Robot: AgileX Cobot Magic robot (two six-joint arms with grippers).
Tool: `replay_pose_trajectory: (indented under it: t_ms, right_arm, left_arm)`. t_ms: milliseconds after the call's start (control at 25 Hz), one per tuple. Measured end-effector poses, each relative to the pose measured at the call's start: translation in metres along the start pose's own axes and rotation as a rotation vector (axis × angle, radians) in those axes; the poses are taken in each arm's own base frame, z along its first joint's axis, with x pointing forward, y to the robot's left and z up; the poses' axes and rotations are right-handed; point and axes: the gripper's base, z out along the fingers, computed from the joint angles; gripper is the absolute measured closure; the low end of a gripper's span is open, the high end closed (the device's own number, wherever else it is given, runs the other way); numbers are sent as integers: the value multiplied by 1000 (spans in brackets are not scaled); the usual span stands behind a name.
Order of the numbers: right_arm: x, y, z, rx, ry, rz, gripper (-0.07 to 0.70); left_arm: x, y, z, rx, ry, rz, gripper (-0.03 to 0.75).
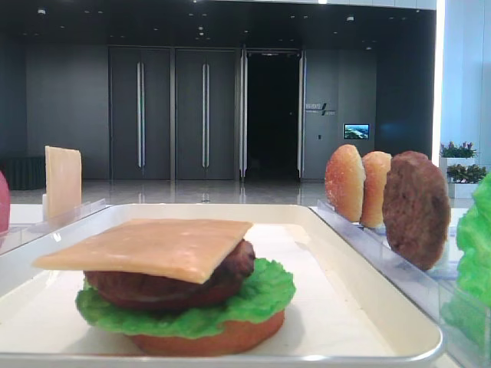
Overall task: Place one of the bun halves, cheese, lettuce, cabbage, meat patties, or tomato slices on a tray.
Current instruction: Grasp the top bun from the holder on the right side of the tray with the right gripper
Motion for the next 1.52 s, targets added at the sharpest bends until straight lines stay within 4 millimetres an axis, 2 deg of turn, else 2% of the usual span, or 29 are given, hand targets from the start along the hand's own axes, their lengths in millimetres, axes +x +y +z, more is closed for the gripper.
replay_pose_trajectory:
  t_ms: [1520]
  right_arm:
    - [0,0,0,0,0,0,144]
  left_arm:
    - [0,0,0,0,0,0,139]
